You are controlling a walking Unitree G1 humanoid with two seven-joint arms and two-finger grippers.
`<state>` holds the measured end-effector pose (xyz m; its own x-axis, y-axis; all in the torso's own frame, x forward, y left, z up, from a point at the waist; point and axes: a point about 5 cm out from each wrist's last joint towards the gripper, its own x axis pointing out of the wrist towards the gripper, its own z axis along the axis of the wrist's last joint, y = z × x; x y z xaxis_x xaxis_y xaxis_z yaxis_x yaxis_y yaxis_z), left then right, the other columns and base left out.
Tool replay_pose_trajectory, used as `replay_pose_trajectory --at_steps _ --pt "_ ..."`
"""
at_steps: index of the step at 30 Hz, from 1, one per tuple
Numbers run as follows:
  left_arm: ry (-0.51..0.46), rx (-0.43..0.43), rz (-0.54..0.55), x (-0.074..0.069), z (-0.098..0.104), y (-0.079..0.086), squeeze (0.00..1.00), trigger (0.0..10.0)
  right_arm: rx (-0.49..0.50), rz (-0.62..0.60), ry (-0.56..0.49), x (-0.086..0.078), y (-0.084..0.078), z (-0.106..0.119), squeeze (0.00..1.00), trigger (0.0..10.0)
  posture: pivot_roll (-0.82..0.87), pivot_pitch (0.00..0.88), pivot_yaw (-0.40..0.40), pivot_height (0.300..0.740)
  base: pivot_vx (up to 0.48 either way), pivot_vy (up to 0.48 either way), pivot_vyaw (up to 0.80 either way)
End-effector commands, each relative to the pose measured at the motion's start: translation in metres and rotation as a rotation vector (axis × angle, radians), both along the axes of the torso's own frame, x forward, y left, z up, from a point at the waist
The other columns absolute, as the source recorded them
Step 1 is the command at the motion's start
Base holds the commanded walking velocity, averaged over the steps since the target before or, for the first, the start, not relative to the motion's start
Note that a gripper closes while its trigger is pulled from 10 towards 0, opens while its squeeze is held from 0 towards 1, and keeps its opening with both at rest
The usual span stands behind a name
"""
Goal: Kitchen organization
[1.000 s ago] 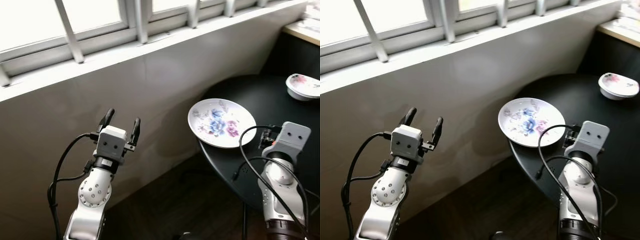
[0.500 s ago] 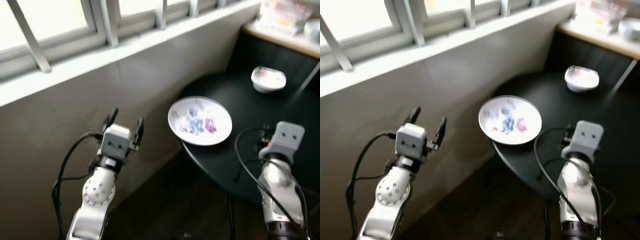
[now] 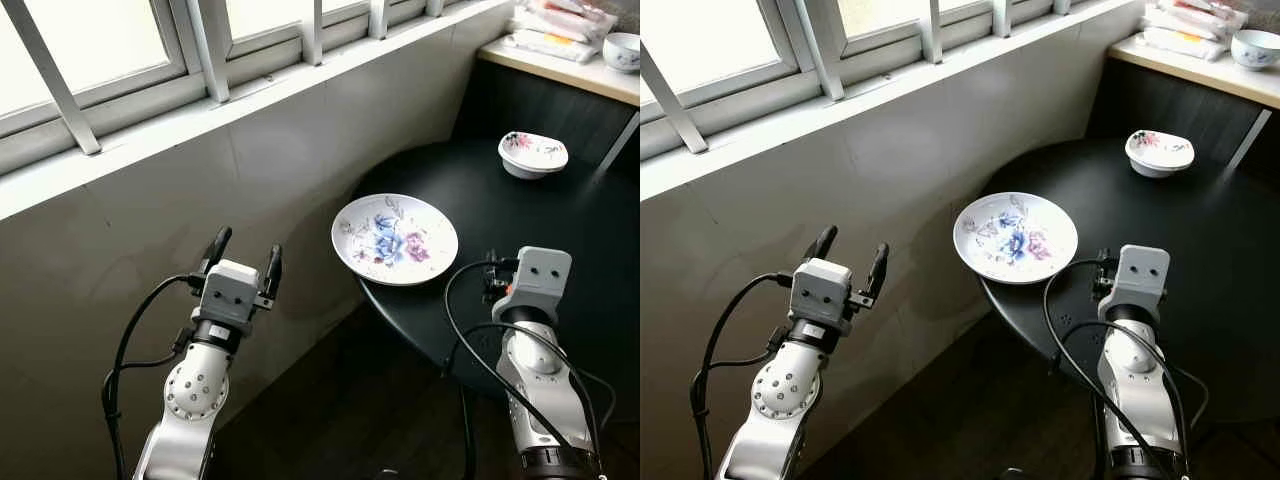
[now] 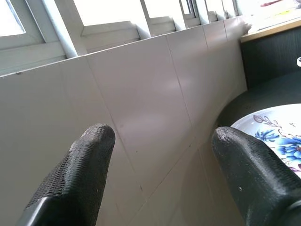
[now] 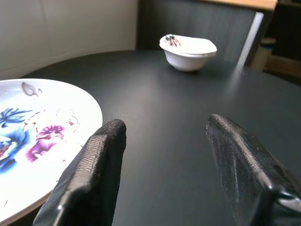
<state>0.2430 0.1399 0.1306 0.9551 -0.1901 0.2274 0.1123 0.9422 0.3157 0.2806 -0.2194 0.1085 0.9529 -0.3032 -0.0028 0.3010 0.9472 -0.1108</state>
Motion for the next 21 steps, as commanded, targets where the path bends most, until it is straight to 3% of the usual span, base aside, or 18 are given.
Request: replay_pose_trajectory --at_steps 1,9,15,17,18,19,21 --pt "0.011 0.007 0.013 -0.001 -0.006 0.001 0.0 10.0 -0.071 0.04 -0.044 0.002 0.004 0.008 0.0 10.0 -0.01 0.0 -0.016 0.74 0.0 0.0 0.0" --pt "0.012 0.008 0.007 0.001 -0.01 -0.003 0.0 10.0 -0.095 0.061 -0.096 0.012 0.013 0.018 0.0 10.0 -0.01 0.0 -0.024 0.74 0.0 0.0 0.0" --pt "0.027 0.003 0.043 0.0 -0.015 0.008 0.0 10.0 -0.084 0.066 -0.107 0.009 0.026 0.014 0.0 10.0 -0.01 0.0 -0.03 0.74 0.0 0.0 0.0" --pt "-0.004 0.001 0.088 0.004 -0.004 0.02 0.0 10.0 -0.096 0.112 -0.161 0.009 0.036 0.027 0.0 10.0 -0.02 0.0 -0.018 0.74 0.0 0.0 0.0" --pt "0.009 -0.076 0.155 0.006 -0.002 0.035 0.0 10.0 -0.108 0.13 -0.182 0.007 0.04 0.032 0.0 10.0 -0.02 0.0 -0.025 0.74 0.0 0.0 0.0" --pt "0.045 -0.124 0.206 0.008 -0.007 0.046 0.0 10.0 -0.096 0.113 -0.154 0.006 0.038 0.026 0.0 10.0 -0.02 0.0 -0.013 0.74 0.0 0.0 0.0" --pt "0.097 -0.082 0.269 0.013 -0.017 0.059 0.0 10.0 -0.057 0.062 -0.078 0.006 0.029 0.011 0.0 10.0 -0.02 0.0 -0.009 0.74 0.0 0.0 0.0"
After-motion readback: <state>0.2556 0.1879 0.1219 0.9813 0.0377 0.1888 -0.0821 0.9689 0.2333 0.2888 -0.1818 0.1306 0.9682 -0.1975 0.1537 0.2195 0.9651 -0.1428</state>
